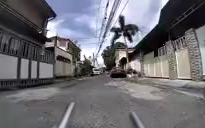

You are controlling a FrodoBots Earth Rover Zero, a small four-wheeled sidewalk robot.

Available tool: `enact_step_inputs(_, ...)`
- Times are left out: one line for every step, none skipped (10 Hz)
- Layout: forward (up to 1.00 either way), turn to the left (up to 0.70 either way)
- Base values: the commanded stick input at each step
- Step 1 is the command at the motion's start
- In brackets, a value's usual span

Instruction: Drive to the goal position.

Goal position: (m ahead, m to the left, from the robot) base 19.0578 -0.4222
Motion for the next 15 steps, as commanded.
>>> enact_step_inputs(1.0,0.0)
enact_step_inputs(1.0,0.0)
enact_step_inputs(1.0,0.0)
enact_step_inputs(1.0,0.0)
enact_step_inputs(1.0,0.0)
enact_step_inputs(1.0,0.0)
enact_step_inputs(1.0,0.0)
enact_step_inputs(1.0,0.0)
enact_step_inputs(1.0,0.0)
enact_step_inputs(1.0,0.0)
enact_step_inputs(1.0,0.0)
enact_step_inputs(1.0,0.0)
enact_step_inputs(1.0,0.0)
enact_step_inputs(1.0,0.0)
enact_step_inputs(1.0,0.0)
